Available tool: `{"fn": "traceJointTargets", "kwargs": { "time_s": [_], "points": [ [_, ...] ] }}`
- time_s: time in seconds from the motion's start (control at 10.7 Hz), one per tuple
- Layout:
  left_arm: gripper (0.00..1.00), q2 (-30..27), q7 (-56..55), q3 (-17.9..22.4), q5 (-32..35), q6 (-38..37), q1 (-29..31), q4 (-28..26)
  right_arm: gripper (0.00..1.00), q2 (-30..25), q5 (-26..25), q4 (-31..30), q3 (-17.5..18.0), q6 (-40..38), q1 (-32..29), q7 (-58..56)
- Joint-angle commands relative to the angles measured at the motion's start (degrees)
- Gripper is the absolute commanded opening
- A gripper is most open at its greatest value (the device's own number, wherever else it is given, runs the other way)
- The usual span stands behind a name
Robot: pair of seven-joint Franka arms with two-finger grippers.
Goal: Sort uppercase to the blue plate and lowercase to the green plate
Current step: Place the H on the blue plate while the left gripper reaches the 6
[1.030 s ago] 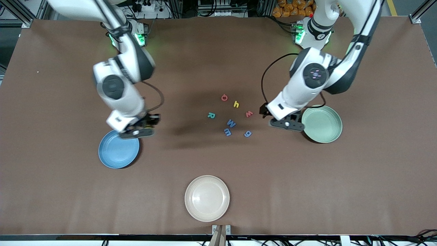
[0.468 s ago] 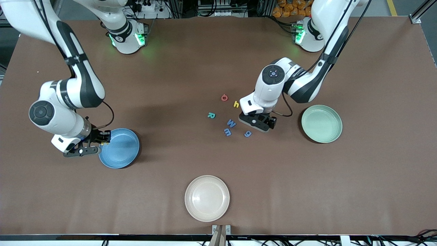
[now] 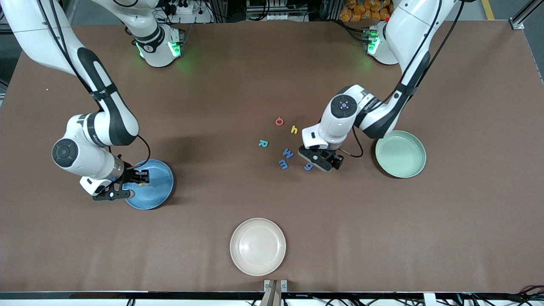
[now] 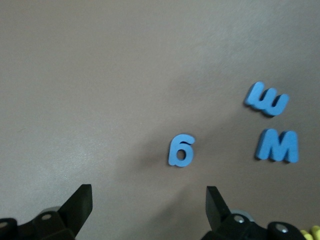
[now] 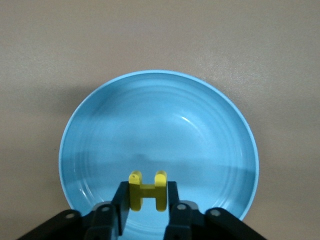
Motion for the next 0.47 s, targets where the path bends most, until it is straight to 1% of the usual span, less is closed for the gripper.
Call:
{"fn": "traceJointTargets", "kwargs": {
  "time_s": [0.0,0.09,0.28,0.37],
  "points": [
    [1.00,1.4,0.6,-0.5,0.8,0.5,-0.2,1.7,1.00,-1.1,1.0,0.9,0.7,-1.0,-0.5,0.0],
    [1.00,1.8,0.6,-0.6,0.8,0.5,-0.6,1.9,1.00,-2.9,1.0,0.9,0.7,-1.3,-0.6,-0.3],
    [1.00,3.4,0.7,-0.6,0.9,0.5,-0.9,2.9,1.00,-7.3,1.1,1.2,0.7,-6.4,-1.5,-0.5],
    [1.00,4.6,0.7,-0.6,1.1,0.5,-1.1,4.2,1.00,-9.2,1.1,1.2,0.7,-7.0,-1.9,-0.6]
  ]
}}
